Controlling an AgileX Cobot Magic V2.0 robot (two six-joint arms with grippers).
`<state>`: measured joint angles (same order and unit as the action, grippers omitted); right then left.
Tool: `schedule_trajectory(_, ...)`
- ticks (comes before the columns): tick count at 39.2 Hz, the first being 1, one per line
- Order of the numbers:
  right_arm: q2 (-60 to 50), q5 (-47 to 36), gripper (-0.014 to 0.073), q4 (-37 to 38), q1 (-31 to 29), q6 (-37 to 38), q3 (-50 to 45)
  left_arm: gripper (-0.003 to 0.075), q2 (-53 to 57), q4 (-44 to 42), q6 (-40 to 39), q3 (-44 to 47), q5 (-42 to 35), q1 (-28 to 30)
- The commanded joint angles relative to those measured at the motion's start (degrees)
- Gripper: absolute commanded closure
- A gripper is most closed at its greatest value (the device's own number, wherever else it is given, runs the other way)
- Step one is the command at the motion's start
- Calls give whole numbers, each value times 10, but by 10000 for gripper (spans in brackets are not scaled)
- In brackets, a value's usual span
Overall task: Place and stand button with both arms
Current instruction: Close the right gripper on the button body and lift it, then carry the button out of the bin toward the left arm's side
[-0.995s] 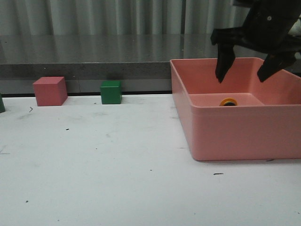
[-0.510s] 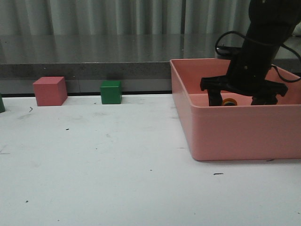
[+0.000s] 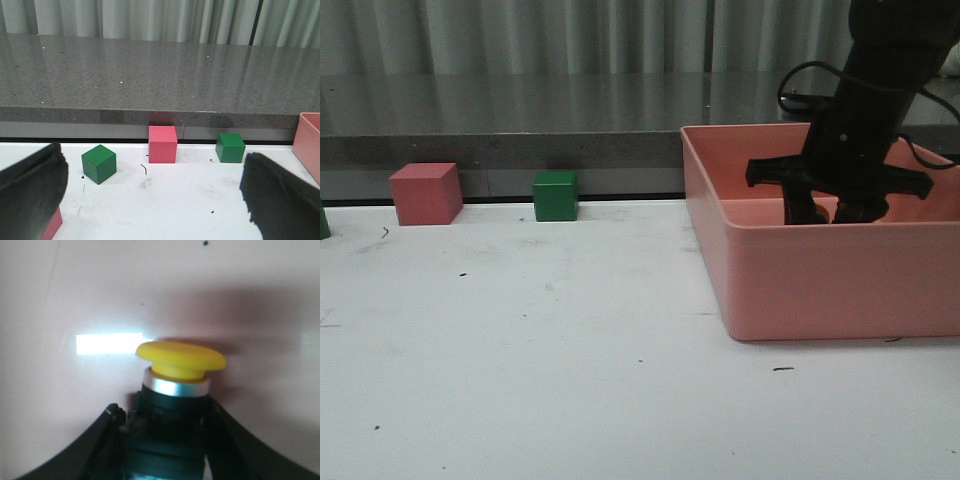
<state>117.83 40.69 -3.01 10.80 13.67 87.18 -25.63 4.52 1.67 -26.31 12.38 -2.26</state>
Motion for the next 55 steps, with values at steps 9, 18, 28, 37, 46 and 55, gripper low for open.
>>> schedule_trajectory(9,-176,0,473,0,16,-14,16,48,-7,2,0,-22,-48,1)
schedule_trajectory(18,-237,-1,473,-2,106,-29,16,48,-7,2,0,-22,-48,1)
schedule_trajectory(28,-189,-40,472,-45,262,-28,43,48,-7,2,0,-22,-49,1)
schedule_trajectory(37,-48,41,472,-50,363,-7,199,48,-7,2,0,-22,-49,1)
schedule_trajectory(46,66,67,472,-45,370,107,285,48,-7,2,0,-22,-49,1)
schedule_trajectory(55,121,66,470,-19,365,233,285,48,-7,2,0,-22,-47,1)
